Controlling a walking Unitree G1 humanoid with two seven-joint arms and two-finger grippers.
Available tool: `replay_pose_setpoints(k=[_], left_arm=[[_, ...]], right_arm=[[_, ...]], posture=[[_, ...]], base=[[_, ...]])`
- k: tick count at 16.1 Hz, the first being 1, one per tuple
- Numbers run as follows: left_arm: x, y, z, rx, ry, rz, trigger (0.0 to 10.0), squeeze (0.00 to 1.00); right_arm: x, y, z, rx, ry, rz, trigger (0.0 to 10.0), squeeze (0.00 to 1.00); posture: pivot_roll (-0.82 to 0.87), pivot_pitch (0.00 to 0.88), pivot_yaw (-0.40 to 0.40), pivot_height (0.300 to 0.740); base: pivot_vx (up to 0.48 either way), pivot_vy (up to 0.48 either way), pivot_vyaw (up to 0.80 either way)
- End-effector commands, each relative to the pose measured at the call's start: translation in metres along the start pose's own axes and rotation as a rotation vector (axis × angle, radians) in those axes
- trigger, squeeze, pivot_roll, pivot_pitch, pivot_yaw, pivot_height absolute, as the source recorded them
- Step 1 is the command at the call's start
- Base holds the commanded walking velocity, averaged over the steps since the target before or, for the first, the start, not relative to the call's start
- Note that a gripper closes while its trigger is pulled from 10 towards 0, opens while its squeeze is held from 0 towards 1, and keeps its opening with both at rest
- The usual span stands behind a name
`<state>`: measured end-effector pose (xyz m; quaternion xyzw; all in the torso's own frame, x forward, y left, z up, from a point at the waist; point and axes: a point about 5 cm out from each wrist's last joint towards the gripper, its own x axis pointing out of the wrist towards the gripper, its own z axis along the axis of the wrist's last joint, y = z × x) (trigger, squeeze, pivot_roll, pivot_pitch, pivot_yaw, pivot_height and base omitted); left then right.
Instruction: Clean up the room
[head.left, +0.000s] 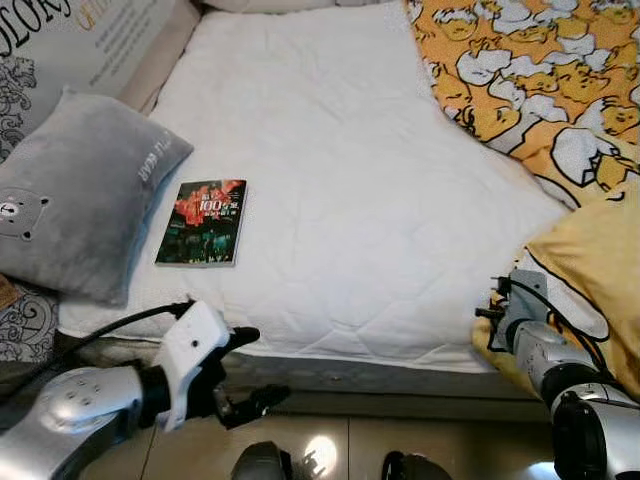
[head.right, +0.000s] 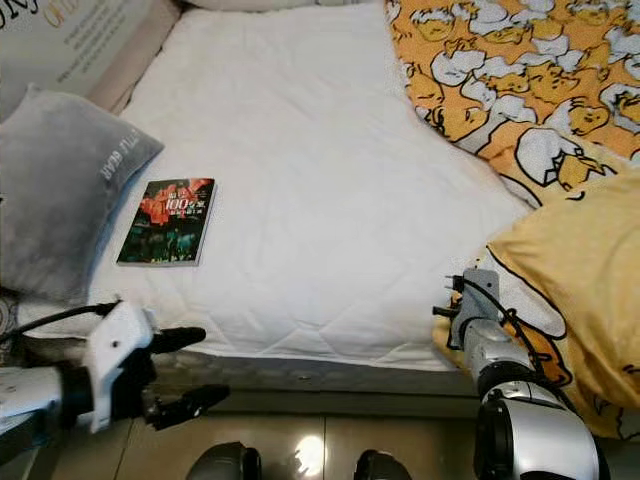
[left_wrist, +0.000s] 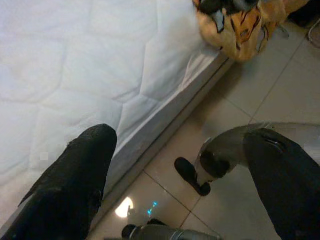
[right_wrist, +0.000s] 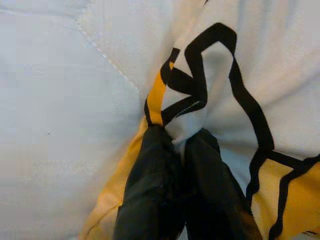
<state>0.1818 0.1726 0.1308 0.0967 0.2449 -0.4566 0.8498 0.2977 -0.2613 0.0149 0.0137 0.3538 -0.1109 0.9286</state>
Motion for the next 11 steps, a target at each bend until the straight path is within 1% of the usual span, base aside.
replay_pose_setpoints(k=[1, 2, 3, 4, 5, 6, 7, 8, 9, 10, 11], left_arm=[[0.006, 0.004, -0.007, 0.015, 0.025, -0.015, 10.0, 0.0], [0.01, 0.006, -0.008, 0.014, 0.021, -0.022, 10.0, 0.0], [0.016, 0.009, -0.007, 0.01, 0.006, -0.038, 10.0, 0.0], [0.019, 0.011, -0.006, 0.01, 0.0, -0.044, 10.0, 0.0], [0.027, 0.015, -0.004, 0.025, -0.007, -0.065, 10.0, 0.0], [0.032, 0.016, -0.003, 0.035, -0.01, -0.078, 10.0, 0.0], [0.039, 0.018, -0.002, 0.049, -0.019, -0.099, 10.0, 0.0], [0.042, 0.019, -0.001, 0.054, -0.023, -0.105, 10.0, 0.0], [0.047, 0.021, 0.0, 0.061, -0.029, -0.115, 10.0, 0.0], [0.048, 0.021, 0.0, 0.062, -0.031, -0.12, 10.0, 0.0], [0.051, 0.02, 0.0, 0.061, -0.032, -0.143, 10.0, 0.0]], right_arm=[[0.0, 0.008, -0.007, 0.011, 0.021, 0.052, 0.0, 0.0], [0.0, 0.013, -0.011, 0.004, 0.027, 0.09, 0.0, 0.0], [0.0, 0.019, -0.015, -0.032, 0.035, 0.163, 0.0, 0.0], [-0.001, 0.023, -0.018, -0.051, 0.041, 0.201, 0.0, 0.0], [-0.004, 0.033, -0.031, -0.131, 0.084, 0.362, 0.0, 0.0], [-0.008, 0.037, -0.044, -0.194, 0.137, 0.468, 0.0, 0.0], [-0.017, 0.034, -0.071, -0.335, 0.233, 0.624, 0.0, 0.0], [-0.022, 0.03, -0.082, -0.4, 0.271, 0.674, 0.0, 0.0], [-0.036, 0.018, -0.104, -0.48, 0.337, 0.78, 0.0, 0.0], [-0.042, 0.016, -0.11, -0.488, 0.346, 0.826, 0.0, 0.0], [-0.071, 0.018, -0.119, -0.496, 0.365, 1.039, 0.0, 0.0]], posture=[[0.2, 0.0, 0.059, 0.74], [0.18, 0.0, 0.067, 0.74], [0.14, 0.0, 0.08, 0.74], [0.13, 0.0, 0.084, 0.74], [0.1, 0.0, 0.096, 0.74], [0.09, 0.0, 0.1, 0.74], [0.06, 0.0, 0.107, 0.74], [0.06, 0.0, 0.107, 0.74], [0.05, 0.0, 0.113, 0.74], [0.05, 0.0, 0.116, 0.74], [0.04, 0.0, 0.125, 0.74]], base=[[0.0, 0.0, 0.0], [0.0, 0.0, 0.0], [0.0, 0.0, 0.0], [0.0, 0.0, 0.0], [0.0, 0.0, 0.0], [0.0, 0.0, 0.0], [0.0, 0.0, 0.0], [0.0, 0.0, 0.0], [0.0, 0.0, 0.0], [0.0, 0.0, 0.0], [0.0, 0.0, 0.0]])
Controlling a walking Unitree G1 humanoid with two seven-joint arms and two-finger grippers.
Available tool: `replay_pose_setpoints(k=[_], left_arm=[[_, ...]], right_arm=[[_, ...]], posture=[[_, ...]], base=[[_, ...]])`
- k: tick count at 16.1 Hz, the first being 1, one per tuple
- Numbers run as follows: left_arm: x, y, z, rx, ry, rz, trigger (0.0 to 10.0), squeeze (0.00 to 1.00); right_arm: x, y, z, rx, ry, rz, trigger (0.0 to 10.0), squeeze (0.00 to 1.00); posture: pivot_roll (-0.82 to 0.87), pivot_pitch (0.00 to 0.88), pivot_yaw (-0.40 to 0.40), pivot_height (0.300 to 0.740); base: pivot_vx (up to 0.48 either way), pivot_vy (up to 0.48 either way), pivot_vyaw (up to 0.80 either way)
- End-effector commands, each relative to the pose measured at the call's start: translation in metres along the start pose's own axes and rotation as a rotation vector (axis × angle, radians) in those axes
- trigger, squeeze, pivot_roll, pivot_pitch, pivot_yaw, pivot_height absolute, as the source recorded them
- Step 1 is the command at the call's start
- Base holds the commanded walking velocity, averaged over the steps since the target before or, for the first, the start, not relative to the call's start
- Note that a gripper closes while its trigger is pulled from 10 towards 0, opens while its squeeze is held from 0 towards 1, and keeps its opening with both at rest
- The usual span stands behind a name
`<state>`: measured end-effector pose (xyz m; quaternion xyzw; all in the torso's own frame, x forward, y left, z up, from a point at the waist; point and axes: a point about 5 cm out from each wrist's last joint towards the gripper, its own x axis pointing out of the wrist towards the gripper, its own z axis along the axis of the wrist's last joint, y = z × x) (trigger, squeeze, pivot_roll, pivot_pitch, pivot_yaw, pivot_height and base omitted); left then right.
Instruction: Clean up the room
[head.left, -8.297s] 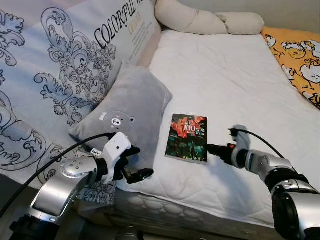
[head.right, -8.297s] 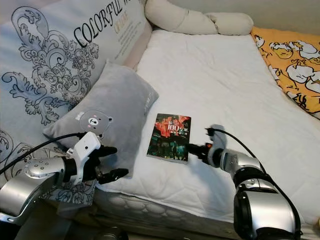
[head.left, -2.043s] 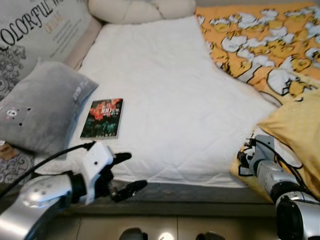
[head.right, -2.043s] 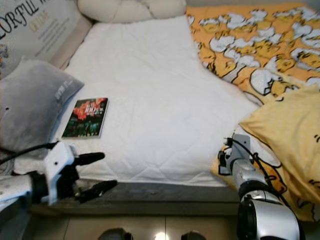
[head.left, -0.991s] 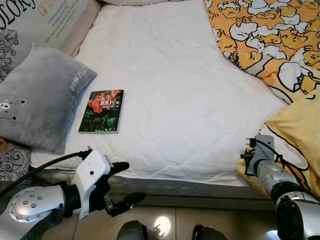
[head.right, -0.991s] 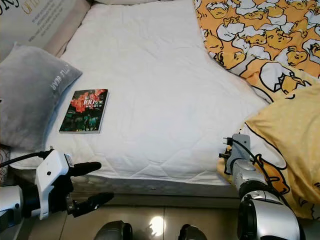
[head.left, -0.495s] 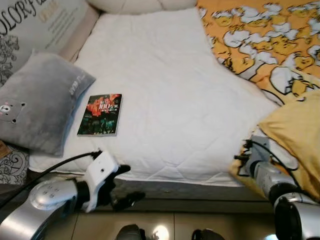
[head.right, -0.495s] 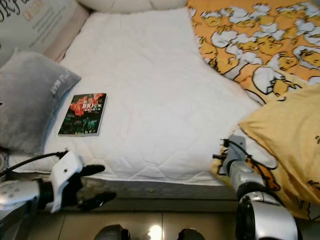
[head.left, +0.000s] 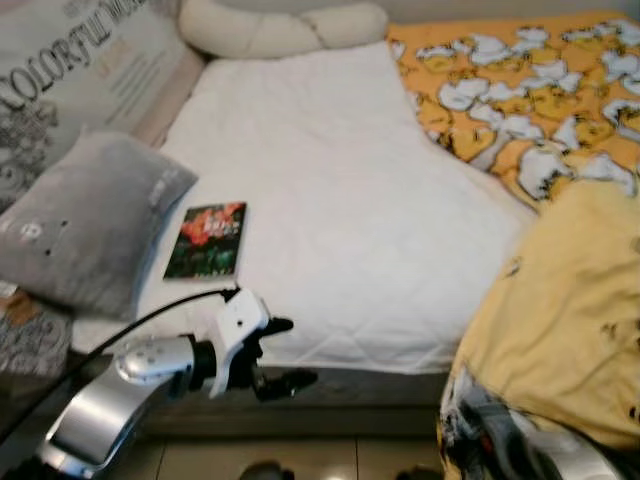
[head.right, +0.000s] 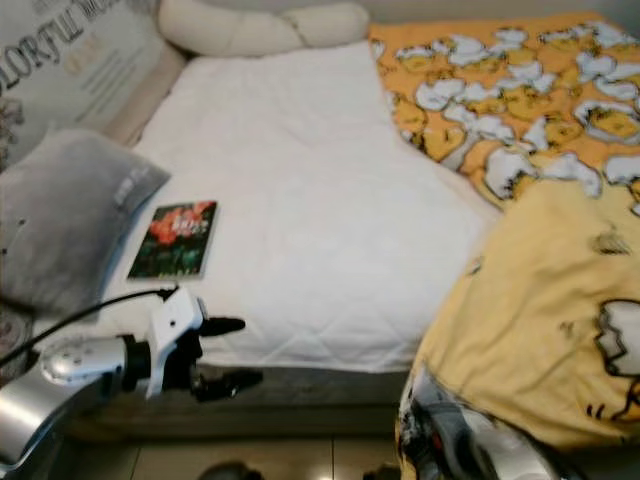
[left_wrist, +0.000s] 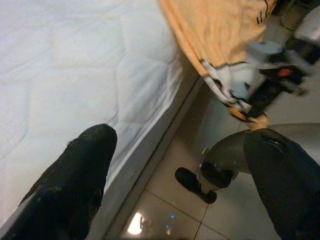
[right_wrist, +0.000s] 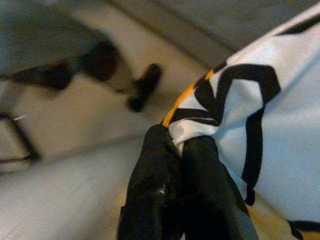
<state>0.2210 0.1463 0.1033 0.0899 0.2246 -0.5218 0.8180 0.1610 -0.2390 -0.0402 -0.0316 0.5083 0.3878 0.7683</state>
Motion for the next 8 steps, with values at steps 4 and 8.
replay_pose_setpoints(k=[4, 8], left_arm=[[0.005, 0.001, -0.001, 0.024, 0.003, -0.024, 10.0, 0.0], [0.004, 0.002, -0.002, 0.023, -0.001, -0.012, 10.0, 0.0]], right_arm=[[0.003, 0.025, 0.007, -0.209, 0.065, 0.143, 10.0, 0.59], [-0.009, 0.021, 0.017, -0.254, 0.123, 0.073, 10.0, 1.0]], posture=[[0.04, 0.0, 0.115, 0.74], [0.05, 0.0, 0.1, 0.74]], base=[[0.0, 0.0, 0.0], [0.0, 0.0, 0.0]])
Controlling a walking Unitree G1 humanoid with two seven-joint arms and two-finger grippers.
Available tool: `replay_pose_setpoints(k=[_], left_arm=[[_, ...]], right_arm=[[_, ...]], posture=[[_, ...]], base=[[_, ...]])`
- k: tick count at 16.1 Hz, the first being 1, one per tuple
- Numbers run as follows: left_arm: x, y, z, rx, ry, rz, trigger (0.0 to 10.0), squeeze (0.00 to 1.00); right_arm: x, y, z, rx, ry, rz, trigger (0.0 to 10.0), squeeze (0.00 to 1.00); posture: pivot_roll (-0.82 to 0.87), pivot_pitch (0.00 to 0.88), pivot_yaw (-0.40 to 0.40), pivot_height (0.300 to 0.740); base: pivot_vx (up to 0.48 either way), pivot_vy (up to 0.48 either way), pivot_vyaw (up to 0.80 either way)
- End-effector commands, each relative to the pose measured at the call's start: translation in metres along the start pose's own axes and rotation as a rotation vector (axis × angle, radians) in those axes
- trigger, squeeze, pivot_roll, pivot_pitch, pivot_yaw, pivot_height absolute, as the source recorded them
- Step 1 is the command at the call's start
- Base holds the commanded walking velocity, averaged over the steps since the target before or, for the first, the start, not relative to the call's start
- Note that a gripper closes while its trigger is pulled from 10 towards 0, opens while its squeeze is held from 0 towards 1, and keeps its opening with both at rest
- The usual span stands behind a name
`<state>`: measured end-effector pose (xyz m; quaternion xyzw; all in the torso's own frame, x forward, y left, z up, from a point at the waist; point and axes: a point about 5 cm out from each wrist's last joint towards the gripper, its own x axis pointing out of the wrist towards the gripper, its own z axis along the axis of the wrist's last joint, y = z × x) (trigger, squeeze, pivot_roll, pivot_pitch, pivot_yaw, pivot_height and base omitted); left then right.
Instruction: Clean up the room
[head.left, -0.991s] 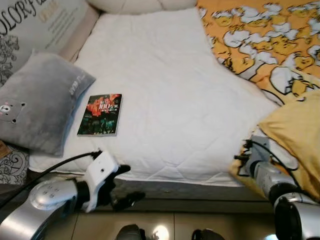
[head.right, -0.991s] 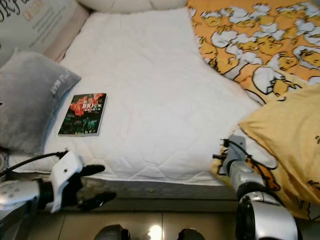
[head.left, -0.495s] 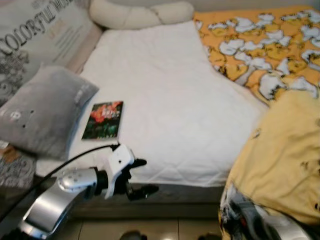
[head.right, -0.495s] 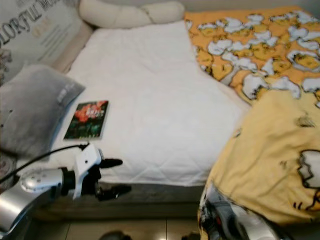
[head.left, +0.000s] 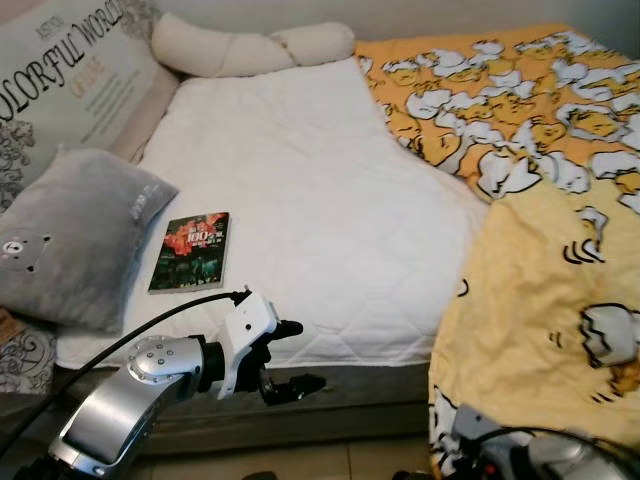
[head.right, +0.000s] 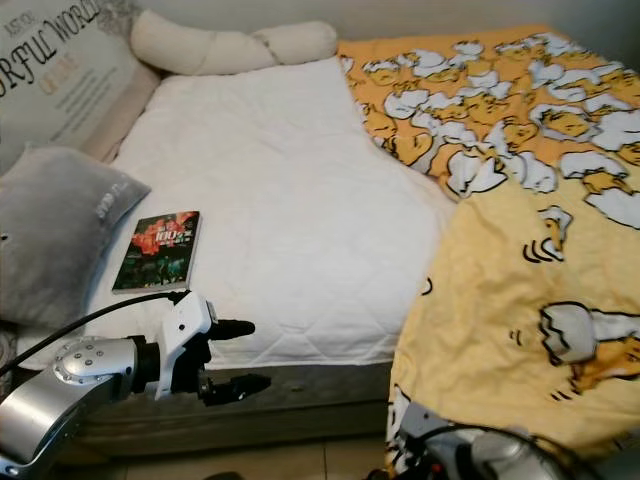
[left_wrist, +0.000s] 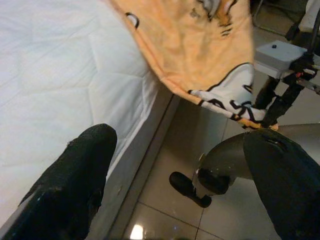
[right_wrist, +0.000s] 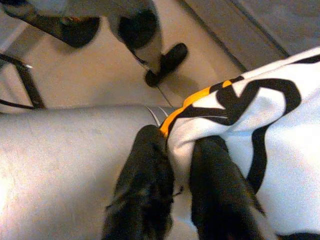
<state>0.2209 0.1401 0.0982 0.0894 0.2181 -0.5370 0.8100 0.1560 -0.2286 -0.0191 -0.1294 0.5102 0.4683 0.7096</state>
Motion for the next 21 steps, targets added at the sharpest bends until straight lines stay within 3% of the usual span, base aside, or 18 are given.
replay_pose_setpoints(k=[1, 4, 7, 8, 11, 13, 16, 19, 20, 21], left_arm=[[-0.004, 0.004, -0.001, 0.008, 0.009, 0.024, 10.0, 0.0], [-0.005, 0.007, -0.001, 0.007, -0.009, 0.07, 10.0, 0.0], [-0.003, 0.015, -0.002, -0.006, -0.058, 0.215, 10.0, 0.0], [-0.003, 0.023, -0.002, -0.053, -0.106, 0.357, 10.0, 0.0], [-0.008, 0.032, -0.004, -0.129, -0.204, 0.629, 10.0, 0.0], [-0.01, 0.035, -0.01, -0.174, -0.225, 0.739, 10.0, 0.0], [-0.012, 0.034, -0.019, -0.191, -0.222, 0.816, 10.0, 0.0], [-0.011, 0.034, -0.016, -0.175, -0.238, 0.842, 10.0, 0.0], [-0.011, 0.034, -0.017, -0.19, -0.238, 0.852, 10.0, 0.0], [-0.011, 0.037, -0.016, -0.183, -0.237, 0.865, 10.0, 0.0]], right_arm=[[-0.001, -0.008, 0.009, -0.029, 0.009, -0.069, 10.0, 1.0], [-0.009, -0.042, 0.036, -0.007, -0.13, -0.34, 10.0, 1.0], [-0.026, -0.052, 0.062, 0.016, -0.291, -0.519, 10.0, 1.0], [-0.034, -0.054, 0.075, 0.039, -0.402, -0.615, 10.0, 1.0], [-0.047, -0.051, 0.098, 0.155, -0.665, -0.851, 10.0, 1.0], [-0.049, -0.046, 0.105, 0.252, -0.768, -0.993, 10.0, 1.0], [-0.042, -0.033, 0.114, 0.291, -0.823, -1.054, 10.0, 1.0], [-0.025, -0.023, 0.122, 0.317, -0.802, -1.006, 10.0, 1.0], [-0.024, -0.023, 0.124, 0.321, -0.813, -1.007, 10.0, 0.26], [-0.023, -0.024, 0.125, 0.326, -0.811, -1.021, 10.0, 0.0]], posture=[[0.06, 0.0, 0.097, 0.74], [0.06, 0.0, 0.093, 0.74], [0.05, 0.0, 0.089, 0.74], [0.05, 0.0, 0.086, 0.74], [0.03, 0.0, 0.07, 0.74], [0.03, 0.0, 0.05, 0.74], [0.04, 0.0, 0.031, 0.74], [0.06, 0.0, 0.015, 0.74], [0.06, 0.0, 0.014, 0.74], [0.06, 0.0, 0.018, 0.74]], base=[[0.0, 0.0, 0.0], [0.0, 0.0, 0.0], [0.0, 0.0, 0.0], [0.0, 0.0, 0.0], [0.0, 0.0, 0.0], [0.0, -0.165, 0.0], [0.0, -0.389, 0.0], [0.0, -0.344, 0.0], [0.0, 0.0, 0.0], [0.0, 0.0, 0.0]])
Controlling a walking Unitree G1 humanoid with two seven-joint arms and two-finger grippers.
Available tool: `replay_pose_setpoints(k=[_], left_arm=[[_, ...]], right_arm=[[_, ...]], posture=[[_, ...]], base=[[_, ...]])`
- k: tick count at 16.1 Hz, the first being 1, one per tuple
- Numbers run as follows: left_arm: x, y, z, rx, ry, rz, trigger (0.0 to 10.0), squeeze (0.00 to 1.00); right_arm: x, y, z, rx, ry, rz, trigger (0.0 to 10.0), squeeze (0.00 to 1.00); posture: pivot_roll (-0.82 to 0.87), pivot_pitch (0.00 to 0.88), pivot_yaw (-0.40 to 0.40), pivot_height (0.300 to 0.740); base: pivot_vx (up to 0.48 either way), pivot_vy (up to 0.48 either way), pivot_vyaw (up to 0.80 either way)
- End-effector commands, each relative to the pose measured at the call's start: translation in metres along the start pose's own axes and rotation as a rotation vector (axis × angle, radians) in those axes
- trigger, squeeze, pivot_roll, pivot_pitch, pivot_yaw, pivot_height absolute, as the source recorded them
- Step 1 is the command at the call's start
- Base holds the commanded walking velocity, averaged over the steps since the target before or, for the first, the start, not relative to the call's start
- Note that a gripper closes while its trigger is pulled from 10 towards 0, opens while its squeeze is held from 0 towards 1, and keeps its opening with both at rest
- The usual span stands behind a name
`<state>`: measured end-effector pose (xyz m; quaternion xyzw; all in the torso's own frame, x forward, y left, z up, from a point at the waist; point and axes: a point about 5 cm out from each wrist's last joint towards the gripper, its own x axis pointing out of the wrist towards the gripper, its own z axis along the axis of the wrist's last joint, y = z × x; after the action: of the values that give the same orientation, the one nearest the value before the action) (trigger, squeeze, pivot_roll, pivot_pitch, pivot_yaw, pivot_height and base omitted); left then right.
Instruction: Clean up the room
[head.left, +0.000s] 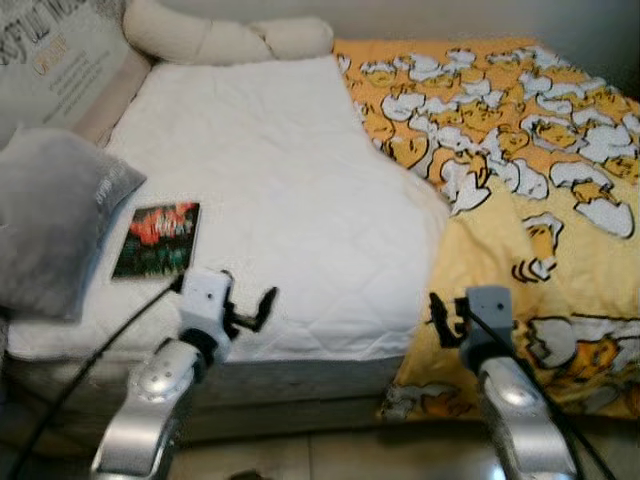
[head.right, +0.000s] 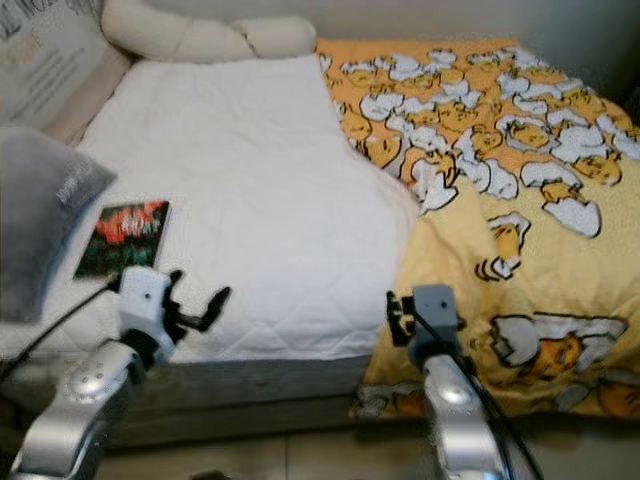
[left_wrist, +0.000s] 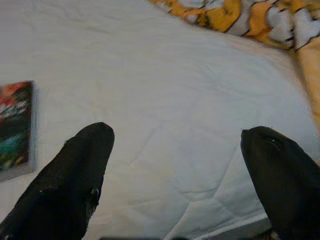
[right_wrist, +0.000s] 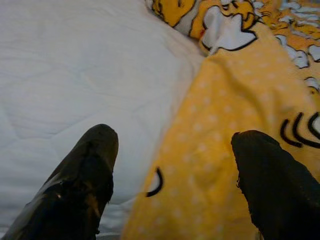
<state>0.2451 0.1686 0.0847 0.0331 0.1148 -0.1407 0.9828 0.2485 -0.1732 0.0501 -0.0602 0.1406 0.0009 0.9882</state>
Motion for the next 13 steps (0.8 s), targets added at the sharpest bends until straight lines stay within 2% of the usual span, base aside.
replay_pose_setpoints(k=[1, 4, 6, 8, 13], left_arm=[[0.002, 0.002, 0.002, 0.013, -0.007, 0.02, 10.0, 0.0], [0.005, 0.005, 0.008, 0.028, -0.055, 0.015, 10.0, 0.0], [0.007, 0.005, 0.011, 0.022, -0.067, 0.017, 10.0, 0.0], [0.011, 0.007, 0.012, 0.009, -0.072, 0.029, 10.0, 0.0], [0.014, 0.01, 0.013, 0.019, -0.074, 0.029, 10.0, 0.0]], right_arm=[[0.002, 0.003, 0.001, -0.003, 0.004, -0.006, 10.0, 0.0], [0.005, 0.004, 0.004, 0.02, -0.01, -0.027, 10.0, 0.0], [0.006, 0.002, 0.005, 0.056, -0.006, -0.048, 10.0, 0.0], [0.009, 0.002, 0.007, 0.052, -0.001, -0.05, 10.0, 0.0], [0.015, 0.007, 0.009, 0.027, 0.003, -0.016, 10.0, 0.0]], posture=[[0.06, 0.0, 0.02, 0.74], [0.06, 0.0, 0.041, 0.74], [0.06, 0.0, 0.036, 0.74], [0.06, 0.0, 0.032, 0.74], [0.07, 0.0, 0.029, 0.74]], base=[[0.0, 0.0, 0.0], [0.0, 0.0, 0.0], [0.0, 0.0, -0.71], [0.281, 0.0, -0.8], [0.315, 0.0, 0.0]])
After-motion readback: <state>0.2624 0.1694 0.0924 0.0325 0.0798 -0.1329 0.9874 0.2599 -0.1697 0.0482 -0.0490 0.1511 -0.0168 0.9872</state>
